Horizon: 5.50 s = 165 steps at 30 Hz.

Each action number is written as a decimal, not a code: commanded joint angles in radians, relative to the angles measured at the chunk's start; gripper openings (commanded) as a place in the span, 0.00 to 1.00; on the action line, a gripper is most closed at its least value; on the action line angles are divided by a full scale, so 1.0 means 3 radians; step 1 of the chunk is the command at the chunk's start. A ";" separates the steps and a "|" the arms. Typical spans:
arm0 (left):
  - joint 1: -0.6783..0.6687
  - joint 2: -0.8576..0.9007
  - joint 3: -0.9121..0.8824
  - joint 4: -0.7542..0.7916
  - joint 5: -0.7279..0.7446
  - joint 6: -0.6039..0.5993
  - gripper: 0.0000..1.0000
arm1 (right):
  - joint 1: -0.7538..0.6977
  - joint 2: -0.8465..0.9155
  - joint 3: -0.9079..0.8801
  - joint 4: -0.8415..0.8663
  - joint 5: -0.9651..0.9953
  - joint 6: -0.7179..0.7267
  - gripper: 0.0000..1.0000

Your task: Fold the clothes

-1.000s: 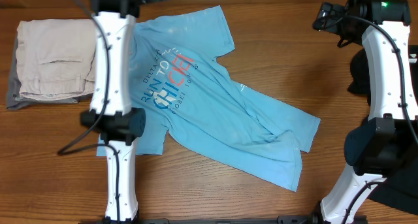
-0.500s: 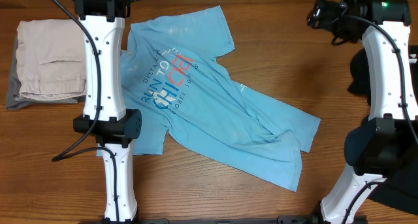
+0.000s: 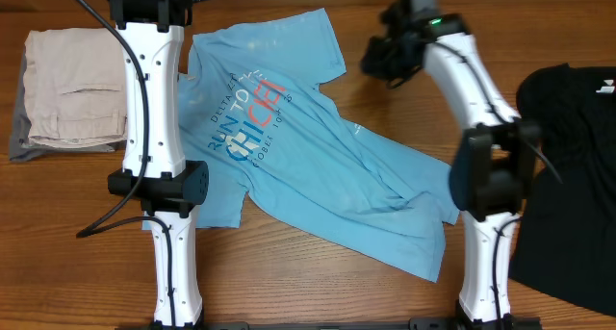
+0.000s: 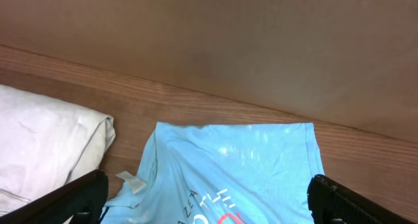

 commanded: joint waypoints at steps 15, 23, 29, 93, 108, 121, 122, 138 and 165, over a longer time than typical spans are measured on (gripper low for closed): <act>-0.0006 0.0028 -0.0009 0.0001 -0.0018 -0.0041 1.00 | 0.0642 0.0425 0.0010 0.0879 0.1044 0.0390 0.04; -0.0008 0.0028 -0.0009 0.0001 -0.0018 -0.0041 1.00 | 0.0645 0.0717 0.0010 0.1115 0.1213 0.0551 0.04; -0.0006 0.0028 -0.0009 0.0003 -0.0018 -0.0041 1.00 | 0.0641 0.0799 0.0010 0.1301 0.1625 0.0551 0.04; -0.0008 0.0028 -0.0009 0.0001 -0.0018 -0.0041 1.00 | -0.0281 -0.2024 -0.1389 -0.2101 0.1116 0.0098 0.49; -0.0009 0.0028 -0.0009 0.0001 -0.0018 -0.0041 1.00 | -0.0181 -0.2027 -0.3082 -0.0224 0.0757 -0.0095 0.38; -0.0006 0.0028 -0.0009 0.0001 -0.0018 -0.0041 1.00 | -0.0158 -0.2026 -0.3236 0.0089 0.0656 -0.0470 0.39; -0.0006 0.0028 -0.0009 0.0001 -0.0018 -0.0041 1.00 | -0.0158 -0.2023 -0.3267 0.0126 0.0654 -0.0505 0.39; -0.0006 0.0028 -0.0009 0.0003 -0.0018 -0.0041 1.00 | -0.0158 -0.2008 -0.3491 0.0496 0.0495 -0.0593 0.41; -0.0006 0.0028 -0.0009 0.0001 -0.0018 -0.0041 1.00 | -0.0168 -0.2000 -0.3105 0.0758 0.1413 -0.0593 0.04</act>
